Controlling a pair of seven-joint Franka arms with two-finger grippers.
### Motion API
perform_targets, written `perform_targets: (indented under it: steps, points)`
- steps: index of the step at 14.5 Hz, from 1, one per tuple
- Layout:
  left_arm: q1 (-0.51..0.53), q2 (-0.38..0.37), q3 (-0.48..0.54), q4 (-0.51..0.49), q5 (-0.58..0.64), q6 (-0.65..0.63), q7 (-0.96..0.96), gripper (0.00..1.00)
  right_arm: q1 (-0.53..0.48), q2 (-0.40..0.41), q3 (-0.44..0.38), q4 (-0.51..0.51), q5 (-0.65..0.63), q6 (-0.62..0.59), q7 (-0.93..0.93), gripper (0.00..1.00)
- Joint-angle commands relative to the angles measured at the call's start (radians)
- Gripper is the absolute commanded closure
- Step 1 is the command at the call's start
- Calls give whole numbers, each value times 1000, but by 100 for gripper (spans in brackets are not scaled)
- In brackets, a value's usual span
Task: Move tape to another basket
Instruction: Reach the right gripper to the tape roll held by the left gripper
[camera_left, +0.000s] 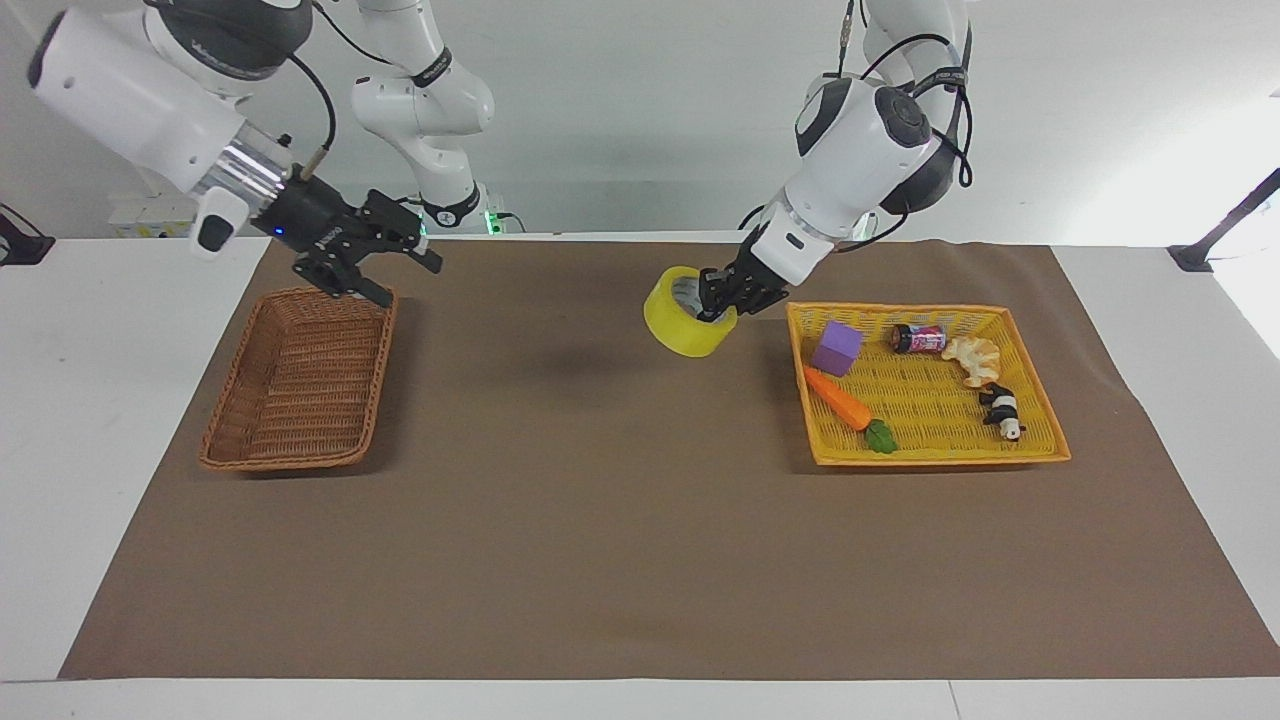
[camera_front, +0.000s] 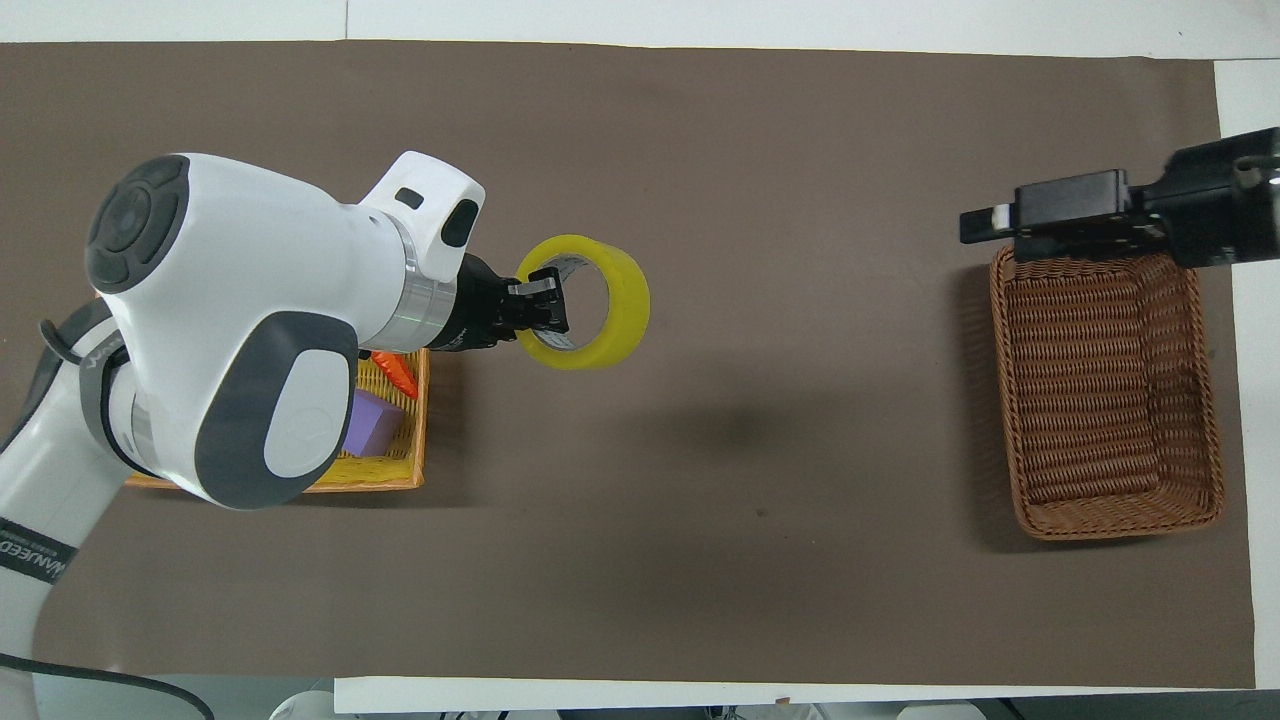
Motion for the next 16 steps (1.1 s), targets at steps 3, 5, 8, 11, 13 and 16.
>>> perform_targets:
  steps: [3, 5, 8, 11, 13, 16]
  points:
    - [26, -30, 0, -12, -2, -37, -3, 100, 233, 22, 3, -111, 301, 367, -78, 1]
    - [26, -30, -2, -13, -2, -37, -5, 100, 290, 60, 3, -111, 346, 425, -136, 1]
    - [26, -31, 0, -18, -2, -45, -3, 100, 350, 96, 3, -108, 390, 464, -171, 1]
    - [26, -31, -2, -18, -2, -46, -3, 100, 421, 97, 3, -114, 434, 555, -174, 1]
    - [26, -34, 0, -19, -2, -51, -5, 100, 432, 91, 3, -134, 444, 560, -176, 1]
    - [26, -33, 0, -19, -2, -51, -3, 100, 433, 82, 3, -162, 460, 563, -182, 1]
